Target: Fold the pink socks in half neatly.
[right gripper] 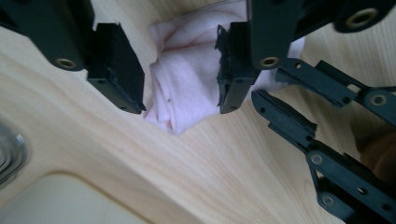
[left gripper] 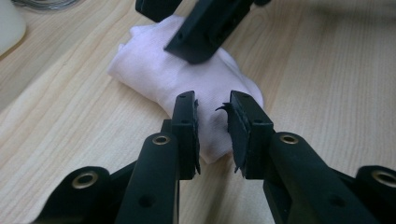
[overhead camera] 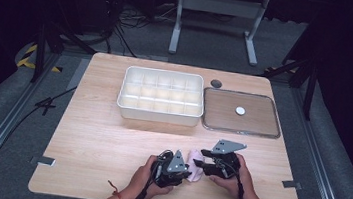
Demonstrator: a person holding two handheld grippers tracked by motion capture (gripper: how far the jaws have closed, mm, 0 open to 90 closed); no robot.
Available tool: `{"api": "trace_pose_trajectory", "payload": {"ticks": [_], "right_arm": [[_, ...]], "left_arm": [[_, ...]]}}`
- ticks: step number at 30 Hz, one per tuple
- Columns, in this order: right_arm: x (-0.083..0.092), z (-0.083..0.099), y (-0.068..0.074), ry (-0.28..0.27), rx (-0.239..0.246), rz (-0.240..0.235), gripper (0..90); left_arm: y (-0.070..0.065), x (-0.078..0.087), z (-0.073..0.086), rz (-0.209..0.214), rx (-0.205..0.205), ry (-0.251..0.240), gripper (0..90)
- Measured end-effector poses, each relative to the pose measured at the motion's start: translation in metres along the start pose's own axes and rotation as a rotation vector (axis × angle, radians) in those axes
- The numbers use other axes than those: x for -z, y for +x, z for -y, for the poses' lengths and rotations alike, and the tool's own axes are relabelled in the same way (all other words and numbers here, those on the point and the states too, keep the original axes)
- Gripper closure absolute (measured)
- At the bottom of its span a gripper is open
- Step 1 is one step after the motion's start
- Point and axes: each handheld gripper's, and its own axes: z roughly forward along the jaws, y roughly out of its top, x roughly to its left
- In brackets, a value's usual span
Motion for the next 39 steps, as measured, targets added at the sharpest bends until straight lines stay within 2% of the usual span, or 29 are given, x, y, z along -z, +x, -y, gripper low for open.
{"api": "trace_pose_trajectory", "payload": {"ticks": [3,4,5,8,9,10,13,14,16,20,24,27,29,30,31,33,35,37,39], "right_arm": [[-0.007,0.004,-0.001,0.052,-0.03,-0.042,43.6],[-0.007,0.004,-0.001,0.052,-0.03,-0.042,43.6],[-0.01,0.006,-0.005,0.057,-0.074,-0.055,39.4],[-0.013,0.008,-0.011,0.064,-0.113,-0.087,36.6],[-0.014,0.009,-0.014,0.059,-0.131,-0.11,37.8],[-0.014,0.009,-0.014,0.059,-0.131,-0.11,37.8],[-0.015,0.008,-0.015,0.063,-0.111,-0.122,41.1],[-0.015,0.007,-0.014,0.071,-0.12,-0.149,46.9],[-0.015,0.007,-0.015,0.073,-0.126,-0.164,51.9],[-0.015,0.007,-0.017,0.079,-0.134,-0.184,54.6],[-0.016,0.007,-0.017,0.08,-0.143,-0.198,58.5],[-0.015,0.007,-0.017,0.083,-0.146,-0.201,61.1],[-0.014,0.006,-0.016,0.081,-0.14,-0.196,64.0],[-0.014,0.006,-0.015,0.079,-0.138,-0.197,65.2],[-0.014,0.006,-0.015,0.077,-0.131,-0.191,66.0],[-0.013,0.005,-0.013,0.073,-0.114,-0.184,67.2],[-0.013,0.005,-0.013,0.074,-0.112,-0.182,67.7],[-0.013,0.005,-0.013,0.07,-0.107,-0.18,68.5],[-0.012,0.005,-0.012,0.069,-0.106,-0.177,69.4]], "left_arm": [[-0.002,0.0,0.001,0.015,0.003,-0.002,72.0],[-0.002,0.0,0.001,0.015,0.003,-0.002,71.7],[-0.002,0.0,0.001,0.019,0.002,-0.003,71.3],[-0.001,0.0,0.001,0.02,0.006,-0.003,71.1],[-0.001,0.0,0.001,0.019,0.007,-0.004,71.0],[-0.001,0.0,0.001,0.019,0.007,-0.004,70.9],[-0.002,0.0,0.001,0.024,0.008,-0.002,70.6],[-0.001,0.001,0.001,0.024,0.005,0.002,70.4],[-0.001,0.001,0.001,0.026,-0.005,0.006,69.6],[-0.001,0.006,-0.001,0.051,-0.018,0.021,65.7],[0.003,0.021,-0.002,0.057,-0.026,0.019,56.3],[0.009,0.034,0.0,0.033,-0.024,0.027,46.7],[0.019,0.048,0.005,0.017,-0.019,0.052,38.9],[0.019,0.048,0.005,0.017,-0.019,0.052,36.0],[0.026,0.058,0.011,-0.007,0.005,0.052,33.5],[0.033,0.069,0.021,-0.019,0.022,0.062,30.1],[0.036,0.074,0.026,-0.027,0.018,0.069,28.9],[0.041,0.083,0.039,-0.037,0.03,0.081,27.8],[0.046,0.09,0.05,-0.06,0.023,0.103,27.0]]}}
